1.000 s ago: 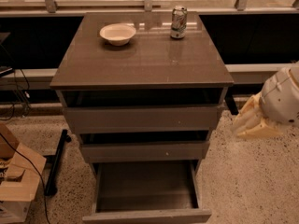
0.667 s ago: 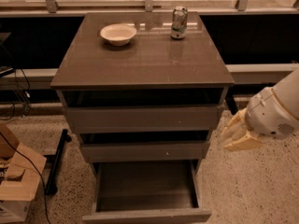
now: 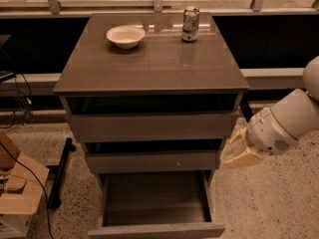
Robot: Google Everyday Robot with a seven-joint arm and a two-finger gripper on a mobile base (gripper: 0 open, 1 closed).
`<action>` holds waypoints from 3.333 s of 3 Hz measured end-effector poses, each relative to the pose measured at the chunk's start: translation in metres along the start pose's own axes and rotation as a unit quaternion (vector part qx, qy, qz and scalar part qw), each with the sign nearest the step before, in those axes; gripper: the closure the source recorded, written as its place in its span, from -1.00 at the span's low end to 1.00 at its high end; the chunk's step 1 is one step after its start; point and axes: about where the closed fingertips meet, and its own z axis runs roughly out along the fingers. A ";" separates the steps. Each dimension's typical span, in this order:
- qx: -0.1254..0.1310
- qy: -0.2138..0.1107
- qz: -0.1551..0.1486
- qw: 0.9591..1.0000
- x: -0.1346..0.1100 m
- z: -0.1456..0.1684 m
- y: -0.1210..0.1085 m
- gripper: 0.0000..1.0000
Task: Close bottom drawer
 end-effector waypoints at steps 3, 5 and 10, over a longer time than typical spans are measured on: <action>-0.060 -0.069 0.064 0.994 0.085 0.109 0.015 1.00; -0.108 -0.124 0.159 0.974 0.145 0.207 -0.031 1.00; -0.076 -0.123 0.254 0.956 0.229 0.329 -0.038 1.00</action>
Offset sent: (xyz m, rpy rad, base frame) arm -0.0435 -0.0049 -0.1477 0.1778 0.1836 -0.0723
